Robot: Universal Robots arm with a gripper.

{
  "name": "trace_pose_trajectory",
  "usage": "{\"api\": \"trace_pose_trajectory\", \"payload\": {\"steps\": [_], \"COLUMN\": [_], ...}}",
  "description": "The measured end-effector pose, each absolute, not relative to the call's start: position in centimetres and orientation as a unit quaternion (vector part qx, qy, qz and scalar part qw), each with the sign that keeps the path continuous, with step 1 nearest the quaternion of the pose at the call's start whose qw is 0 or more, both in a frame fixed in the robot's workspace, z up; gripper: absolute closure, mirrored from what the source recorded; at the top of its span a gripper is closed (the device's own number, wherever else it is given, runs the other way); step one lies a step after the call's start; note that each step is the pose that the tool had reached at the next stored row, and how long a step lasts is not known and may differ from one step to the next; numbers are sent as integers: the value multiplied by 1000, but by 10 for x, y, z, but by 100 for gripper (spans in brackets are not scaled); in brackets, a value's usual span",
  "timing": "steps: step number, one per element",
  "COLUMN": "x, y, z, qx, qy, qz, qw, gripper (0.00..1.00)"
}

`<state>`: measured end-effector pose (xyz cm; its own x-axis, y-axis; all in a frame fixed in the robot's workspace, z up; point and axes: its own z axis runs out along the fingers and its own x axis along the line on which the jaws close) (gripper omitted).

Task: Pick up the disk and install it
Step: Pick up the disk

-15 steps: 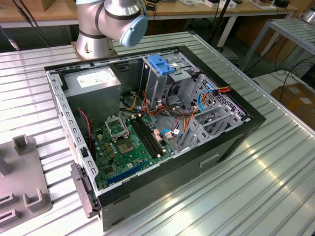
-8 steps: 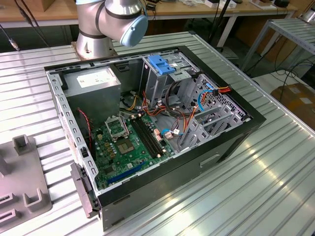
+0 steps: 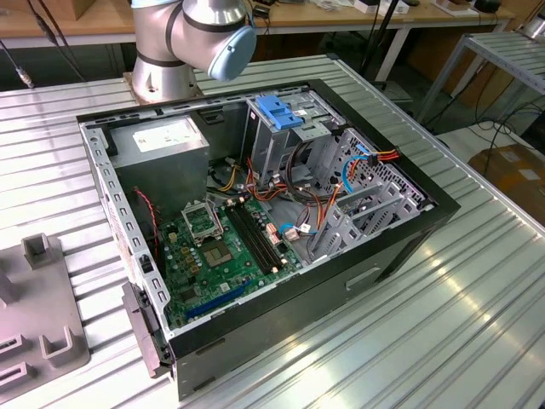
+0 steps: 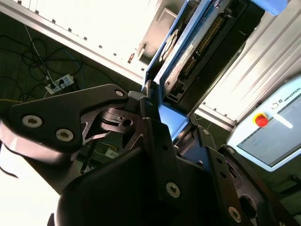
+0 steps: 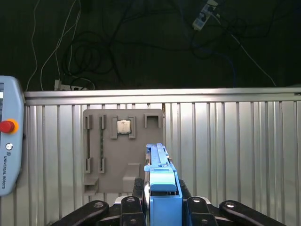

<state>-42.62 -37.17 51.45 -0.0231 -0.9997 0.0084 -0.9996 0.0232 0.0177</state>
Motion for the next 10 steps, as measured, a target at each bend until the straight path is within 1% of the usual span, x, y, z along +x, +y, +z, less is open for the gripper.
{"api": "trace_pose_trajectory", "payload": {"steps": [10], "x": [-407], "y": [-372], "z": [514], "qx": [699], "qy": [-715], "qz": [-3], "qw": [9], "gripper": [63]}}
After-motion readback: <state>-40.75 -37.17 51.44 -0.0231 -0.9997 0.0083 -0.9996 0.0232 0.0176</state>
